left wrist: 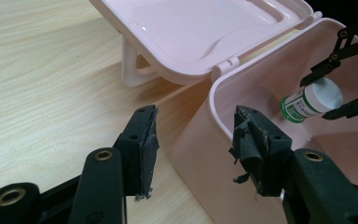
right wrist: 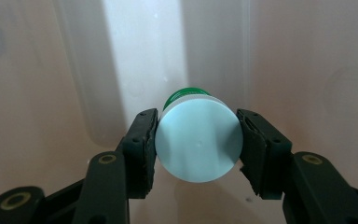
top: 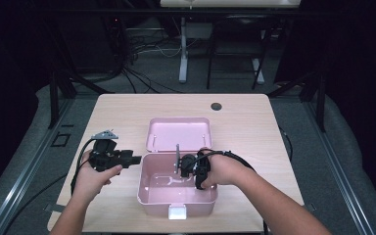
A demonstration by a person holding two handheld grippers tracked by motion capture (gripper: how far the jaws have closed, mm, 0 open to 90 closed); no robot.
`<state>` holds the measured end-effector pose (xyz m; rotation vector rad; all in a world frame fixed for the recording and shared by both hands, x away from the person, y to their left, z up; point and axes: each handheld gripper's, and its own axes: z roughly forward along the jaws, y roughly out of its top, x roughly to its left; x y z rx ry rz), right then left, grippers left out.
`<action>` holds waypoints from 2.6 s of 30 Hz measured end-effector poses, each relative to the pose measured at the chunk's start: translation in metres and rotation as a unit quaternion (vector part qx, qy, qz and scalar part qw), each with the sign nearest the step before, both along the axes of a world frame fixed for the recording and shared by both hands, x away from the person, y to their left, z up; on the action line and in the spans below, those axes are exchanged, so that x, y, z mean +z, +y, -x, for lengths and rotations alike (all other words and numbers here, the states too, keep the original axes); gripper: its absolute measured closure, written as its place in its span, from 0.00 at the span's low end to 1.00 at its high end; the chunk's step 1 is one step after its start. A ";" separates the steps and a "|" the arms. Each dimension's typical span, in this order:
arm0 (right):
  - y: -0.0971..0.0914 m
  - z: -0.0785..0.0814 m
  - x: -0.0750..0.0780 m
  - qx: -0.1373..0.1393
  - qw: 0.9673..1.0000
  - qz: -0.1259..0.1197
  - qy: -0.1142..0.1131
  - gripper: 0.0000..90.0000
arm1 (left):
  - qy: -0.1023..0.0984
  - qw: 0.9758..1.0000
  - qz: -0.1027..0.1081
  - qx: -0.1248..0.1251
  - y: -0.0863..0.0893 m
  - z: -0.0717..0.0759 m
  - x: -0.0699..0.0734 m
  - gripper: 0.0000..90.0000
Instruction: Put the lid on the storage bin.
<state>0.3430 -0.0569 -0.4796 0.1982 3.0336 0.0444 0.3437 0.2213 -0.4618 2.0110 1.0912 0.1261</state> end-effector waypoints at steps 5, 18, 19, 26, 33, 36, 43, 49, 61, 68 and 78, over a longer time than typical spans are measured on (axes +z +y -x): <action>0.001 0.000 -0.005 0.001 1.000 0.015 0.003 0.56 | 0.001 1.000 0.000 0.002 0.001 -0.001 0.000 0.55; 0.001 -0.001 -0.009 0.006 1.000 0.015 -0.002 0.56 | 0.001 1.000 0.002 0.003 0.002 -0.001 -0.001 0.55; 0.001 -0.001 -0.010 0.008 1.000 0.013 -0.003 0.56 | 0.001 1.000 0.001 0.003 0.002 -0.001 -0.001 0.55; 0.005 0.002 -0.011 0.026 0.999 0.026 -0.009 0.56 | 0.001 1.000 0.001 0.002 0.003 -0.001 0.000 0.55; 0.006 0.001 -0.017 0.035 0.999 0.039 -0.009 0.56 | 0.001 1.000 0.002 0.005 0.004 -0.001 0.000 0.55; 0.007 0.002 -0.019 0.037 0.998 0.051 -0.009 0.56 | 0.001 1.000 0.002 0.004 0.003 -0.001 0.000 0.55; 0.007 0.001 -0.022 0.039 0.998 0.054 -0.008 0.56 | 0.001 1.000 0.002 0.005 0.003 -0.001 0.000 0.55; 0.008 0.000 -0.026 0.040 0.998 0.058 -0.005 0.56 | 0.000 1.000 0.001 0.004 0.003 -0.002 -0.001 0.55; 0.010 -0.001 -0.028 0.034 0.997 0.063 -0.003 0.55 | 0.000 1.000 0.002 0.008 0.005 -0.002 0.000 0.55; 0.009 0.000 -0.026 0.033 0.998 0.061 -0.002 0.55 | -0.001 1.000 0.004 0.009 0.006 -0.002 0.000 0.55; 0.006 0.002 -0.008 0.018 0.999 0.032 -0.005 0.53 | 0.000 1.000 0.005 0.010 0.005 -0.001 0.001 0.55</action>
